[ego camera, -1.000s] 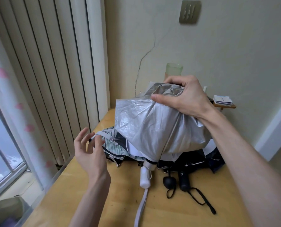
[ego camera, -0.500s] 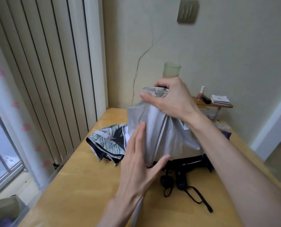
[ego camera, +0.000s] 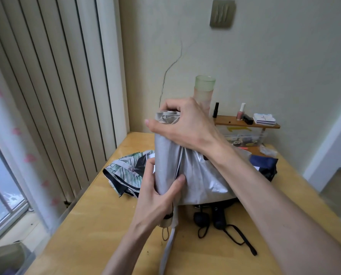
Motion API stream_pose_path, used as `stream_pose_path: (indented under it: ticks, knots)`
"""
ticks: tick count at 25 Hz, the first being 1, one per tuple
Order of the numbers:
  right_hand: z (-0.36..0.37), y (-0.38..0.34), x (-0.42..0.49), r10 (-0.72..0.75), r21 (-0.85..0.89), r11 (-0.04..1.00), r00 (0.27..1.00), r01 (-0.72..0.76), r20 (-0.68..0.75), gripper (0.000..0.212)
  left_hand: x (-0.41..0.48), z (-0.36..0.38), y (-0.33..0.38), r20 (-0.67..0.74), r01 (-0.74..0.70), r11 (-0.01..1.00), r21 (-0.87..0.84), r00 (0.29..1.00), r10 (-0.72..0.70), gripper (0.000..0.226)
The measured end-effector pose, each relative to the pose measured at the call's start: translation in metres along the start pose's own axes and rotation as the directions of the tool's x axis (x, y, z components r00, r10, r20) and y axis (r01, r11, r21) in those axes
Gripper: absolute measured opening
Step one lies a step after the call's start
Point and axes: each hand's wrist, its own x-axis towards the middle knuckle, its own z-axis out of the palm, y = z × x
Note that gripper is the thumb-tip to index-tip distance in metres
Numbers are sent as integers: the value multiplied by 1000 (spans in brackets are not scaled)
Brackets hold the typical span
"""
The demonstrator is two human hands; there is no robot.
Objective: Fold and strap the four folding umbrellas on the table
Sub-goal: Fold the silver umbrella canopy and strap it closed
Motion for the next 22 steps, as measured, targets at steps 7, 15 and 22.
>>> stream_pose_path:
  ticks: [7,15,22]
  knots:
    - [13,5,6,-23,-128,992,995,11,-93,42,7,4,-24,-140,-47,978,202,987,77,52]
    - [13,14,16,19,74,997,1000,-19,1,39,6,6,-29,-135,27,999,17,991,-25,25]
    - [-54,43,-29,70,106,990,970,-96,232,50,13,-7,-32,-293,104,993,-48,949,-114,38]
